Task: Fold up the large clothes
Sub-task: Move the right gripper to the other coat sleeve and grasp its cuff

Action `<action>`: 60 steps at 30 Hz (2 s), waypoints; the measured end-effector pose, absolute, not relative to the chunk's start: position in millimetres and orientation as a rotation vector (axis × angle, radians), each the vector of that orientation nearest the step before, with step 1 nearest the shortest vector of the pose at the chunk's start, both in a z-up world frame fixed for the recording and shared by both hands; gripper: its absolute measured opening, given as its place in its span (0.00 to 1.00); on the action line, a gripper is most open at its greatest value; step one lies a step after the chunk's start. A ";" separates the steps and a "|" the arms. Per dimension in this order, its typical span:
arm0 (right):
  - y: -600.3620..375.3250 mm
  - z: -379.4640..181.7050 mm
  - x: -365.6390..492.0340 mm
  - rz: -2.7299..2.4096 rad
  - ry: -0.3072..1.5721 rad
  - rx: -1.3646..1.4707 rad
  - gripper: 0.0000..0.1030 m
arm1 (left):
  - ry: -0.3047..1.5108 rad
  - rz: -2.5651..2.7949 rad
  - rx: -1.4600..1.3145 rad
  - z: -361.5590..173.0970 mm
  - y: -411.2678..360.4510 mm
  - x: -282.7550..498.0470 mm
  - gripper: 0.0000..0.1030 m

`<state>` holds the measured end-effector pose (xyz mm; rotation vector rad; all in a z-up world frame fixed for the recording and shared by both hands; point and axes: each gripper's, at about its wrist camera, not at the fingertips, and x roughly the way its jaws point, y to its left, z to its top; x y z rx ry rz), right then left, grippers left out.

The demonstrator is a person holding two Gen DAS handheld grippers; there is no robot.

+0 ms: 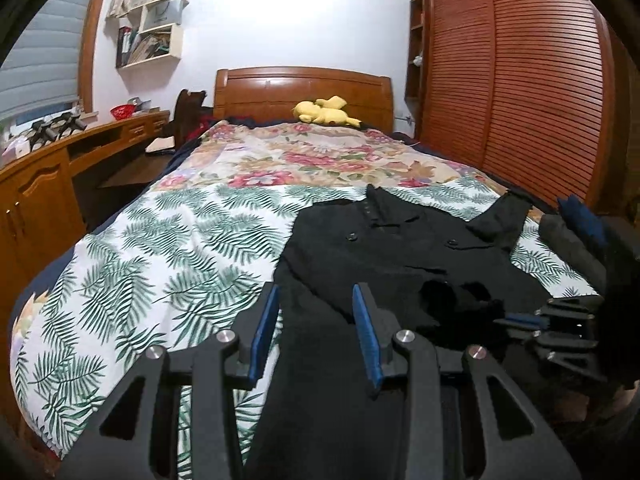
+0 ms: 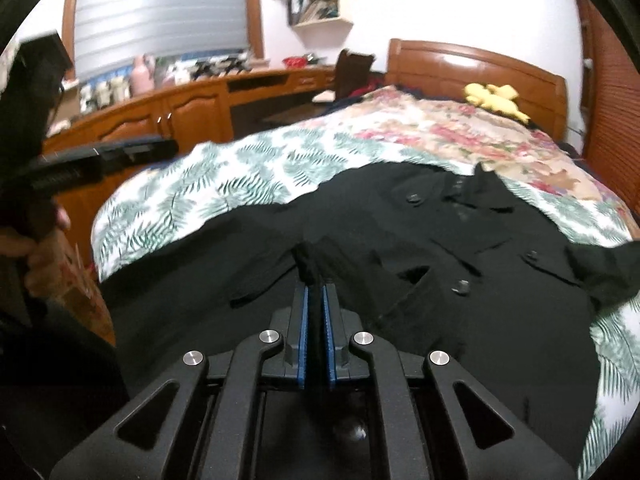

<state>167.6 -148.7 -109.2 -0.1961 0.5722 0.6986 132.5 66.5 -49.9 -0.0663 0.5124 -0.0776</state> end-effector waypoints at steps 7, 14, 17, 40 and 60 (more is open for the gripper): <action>-187.4 -103.6 147.4 0.556 0.543 -0.183 0.05 | 0.505 -0.131 -0.063 -45.6 44.7 135.6 0.35; -235.3 -107.3 125.2 0.459 0.602 -0.173 0.13 | 0.507 -0.201 -0.064 -45.1 23.3 136.7 0.35; -258.0 -98.9 115.8 0.375 0.590 -0.183 0.25 | 0.505 -0.231 -0.068 -44.8 13.0 136.3 0.35; -301.6 -81.7 210.6 0.350 0.539 -0.207 0.56 | 0.505 -0.316 -0.058 -51.4 -51.3 158.8 0.35; -441.8 -140.1 416.2 0.015 0.773 0.029 0.60 | 0.589 -0.319 -0.015 -69.7 -67.6 174.6 0.35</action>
